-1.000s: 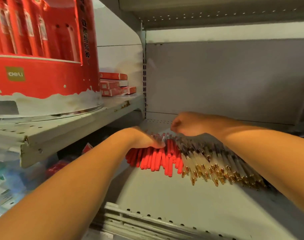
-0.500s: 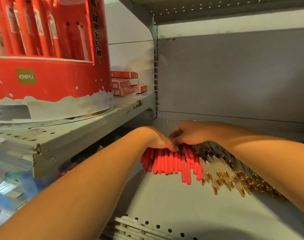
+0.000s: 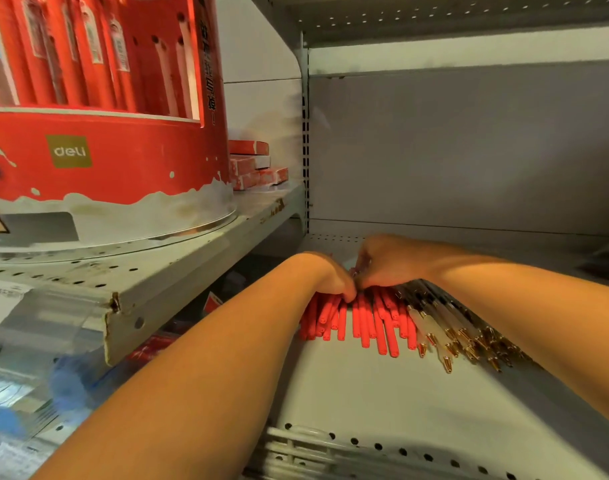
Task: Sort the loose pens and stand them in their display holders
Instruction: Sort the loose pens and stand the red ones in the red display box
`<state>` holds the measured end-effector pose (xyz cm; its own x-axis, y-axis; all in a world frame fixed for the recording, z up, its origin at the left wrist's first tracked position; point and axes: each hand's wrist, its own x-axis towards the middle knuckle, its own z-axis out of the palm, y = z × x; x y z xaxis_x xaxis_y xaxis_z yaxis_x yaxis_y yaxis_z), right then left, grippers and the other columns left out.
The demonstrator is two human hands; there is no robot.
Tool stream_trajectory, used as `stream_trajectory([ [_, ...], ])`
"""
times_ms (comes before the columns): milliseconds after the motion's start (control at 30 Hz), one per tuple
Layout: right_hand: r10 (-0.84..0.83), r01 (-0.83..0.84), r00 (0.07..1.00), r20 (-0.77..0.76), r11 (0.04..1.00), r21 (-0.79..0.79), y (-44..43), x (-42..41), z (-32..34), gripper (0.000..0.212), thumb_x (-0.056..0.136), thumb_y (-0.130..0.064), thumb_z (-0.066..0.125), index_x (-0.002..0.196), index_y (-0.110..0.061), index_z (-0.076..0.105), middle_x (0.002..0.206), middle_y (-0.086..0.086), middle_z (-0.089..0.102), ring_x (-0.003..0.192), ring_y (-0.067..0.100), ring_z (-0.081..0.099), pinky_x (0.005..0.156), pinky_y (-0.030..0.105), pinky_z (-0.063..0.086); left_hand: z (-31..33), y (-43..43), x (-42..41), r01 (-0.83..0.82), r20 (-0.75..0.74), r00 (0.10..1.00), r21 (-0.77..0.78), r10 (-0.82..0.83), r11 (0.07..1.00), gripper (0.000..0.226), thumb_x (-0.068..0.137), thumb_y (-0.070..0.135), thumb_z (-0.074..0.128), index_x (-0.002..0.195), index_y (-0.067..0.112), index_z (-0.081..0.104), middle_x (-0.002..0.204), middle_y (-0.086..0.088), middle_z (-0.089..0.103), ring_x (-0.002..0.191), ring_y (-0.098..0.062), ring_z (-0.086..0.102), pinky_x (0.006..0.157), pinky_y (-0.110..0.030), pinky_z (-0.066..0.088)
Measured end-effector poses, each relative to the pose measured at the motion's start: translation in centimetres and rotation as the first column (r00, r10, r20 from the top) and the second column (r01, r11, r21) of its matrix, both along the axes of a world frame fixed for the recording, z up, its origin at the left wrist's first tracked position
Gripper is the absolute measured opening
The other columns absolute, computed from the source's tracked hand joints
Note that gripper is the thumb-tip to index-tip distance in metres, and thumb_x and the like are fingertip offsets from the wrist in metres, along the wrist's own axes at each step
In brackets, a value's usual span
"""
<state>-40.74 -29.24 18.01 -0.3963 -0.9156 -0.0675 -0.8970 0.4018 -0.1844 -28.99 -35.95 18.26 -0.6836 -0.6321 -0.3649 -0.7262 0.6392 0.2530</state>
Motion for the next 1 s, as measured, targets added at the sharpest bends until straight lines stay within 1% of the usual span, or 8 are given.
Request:
stream_trajectory([
  [167, -0.075, 0.078, 0.995, 0.069, 0.996, -0.037, 0.3, 0.3, -0.2, 0.026, 0.076, -0.034, 0.079, 0.09, -0.015, 0.067, 0.086, 0.003, 0.071, 0.081, 0.017, 0.067, 0.078, 0.035, 0.058, 0.1, 0.6, 0.0, -0.031, -0.009, 0.999, 0.028, 0.031, 0.999, 0.021, 0.094, 0.028, 0.054, 0.079, 0.013, 0.057, 0.074, -0.006, 0.069, 0.06, -0.016, 0.067, 0.052, -0.025, 0.047],
  [333, -0.126, 0.136, 0.975, 0.183, 0.99, -0.039, 0.6, 0.2, -0.3, 0.036, 0.076, -0.03, 0.079, 0.103, -0.011, 0.064, 0.098, 0.006, 0.068, 0.092, 0.022, 0.066, 0.089, 0.041, 0.055, -0.1, 1.1, -0.4, 0.006, -0.013, 1.0, -0.042, -0.007, 0.999, 0.017, 0.096, 0.022, 0.053, 0.08, 0.015, 0.053, 0.074, -0.005, 0.059, 0.058, -0.015, 0.056, 0.053, -0.024, 0.046],
  [433, -0.143, 0.166, 0.96, 0.239, 0.983, -0.081, 0.7, 0.0, -0.4, 0.035, 0.079, -0.027, 0.077, 0.106, -0.012, 0.061, 0.1, 0.007, 0.068, 0.093, 0.024, 0.065, 0.089, 0.041, 0.054, -0.2, 1.4, -0.4, -0.021, 0.018, 1.0, -0.054, 0.022, 0.998, 0.021, 0.095, 0.02, 0.052, 0.101, 0.005, 0.066, 0.097, -0.013, 0.072, 0.073, -0.021, 0.068, 0.053, -0.025, 0.048],
  [500, -0.152, 0.19, 0.95, 0.272, 0.975, -0.118, 0.8, 0.0, -0.4, 0.029, 0.08, -0.025, 0.076, 0.102, -0.012, 0.063, 0.097, 0.008, 0.069, 0.09, 0.023, 0.065, 0.081, 0.036, 0.054, -0.3, 1.4, -0.5, -0.011, 0.02, 1.0, -0.091, 0.013, 0.996, 0.019, 0.093, 0.017, 0.053, 0.099, 0.005, 0.066, 0.114, -0.016, 0.07, 0.071, -0.023, 0.066, 0.056, -0.025, 0.049],
  [633, -0.166, 0.254, 0.922, 0.349, 0.941, -0.224, 1.1, 0.0, -0.3, 0.019, 0.082, -0.018, 0.075, 0.095, -0.008, 0.066, 0.092, 0.011, 0.07, 0.085, 0.023, 0.068, 0.076, 0.035, 0.059, -0.7, 1.2, -0.7, 0.002, 0.017, 1.0, -0.235, 0.002, 0.972, 0.028, 0.088, 0.014, 0.059, 0.116, 0.016, 0.061, 0.081, -0.006, 0.055, 0.082, -0.023, 0.056, 0.081, -0.03, 0.054],
  [700, -0.147, 0.297, 0.874, 0.463, 0.916, -0.27, 1.2, -0.1, -0.1, 0.014, 0.084, -0.011, 0.073, 0.094, -0.004, 0.067, 0.091, 0.012, 0.071, 0.078, 0.021, 0.072, 0.068, 0.03, 0.061, -0.8, 1.0, -0.7, -0.036, 0.003, 0.999, -0.241, 0.038, 0.97, 0.008, 0.084, 0.014, 0.062, 0.091, 0.012, 0.06, 0.075, -0.005, 0.052, 0.08, -0.024, 0.057, 0.078, -0.03, 0.055],
  [767, -0.122, 0.347, 0.809, 0.575, 0.889, -0.299, 1.4, -0.1, 0.1, 0.012, 0.085, -0.004, 0.07, 0.096, -0.001, 0.066, 0.092, 0.014, 0.07, 0.071, 0.02, 0.073, 0.059, 0.027, 0.061, -1.0, 0.6, -0.6, -0.094, -0.051, 0.995, -0.2, 0.085, 0.975, 0.009, 0.08, 0.015, 0.066, 0.079, 0.01, 0.058, 0.075, -0.005, 0.056, 0.074, -0.022, 0.06, 0.076, -0.029, 0.057],
  [1000, 0.016, 0.431, 0.667, 0.745, 0.807, -0.403, 2.7, 0.2, 1.9, 0.01, 0.087, 0.004, 0.065, 0.097, 0.002, 0.064, 0.092, 0.016, 0.066, 0.074, 0.023, 0.071, 0.057, 0.026, 0.058, -0.1, 0.0, 0.5, -0.215, -0.283, 0.94, -0.053, 0.192, 0.975, 0.012, 0.07, 0.008, 0.067, 0.079, 0.005, 0.06, 0.056, -0.005, 0.065, 0.043, -0.017, 0.061, 0.037, -0.018, 0.046],
])
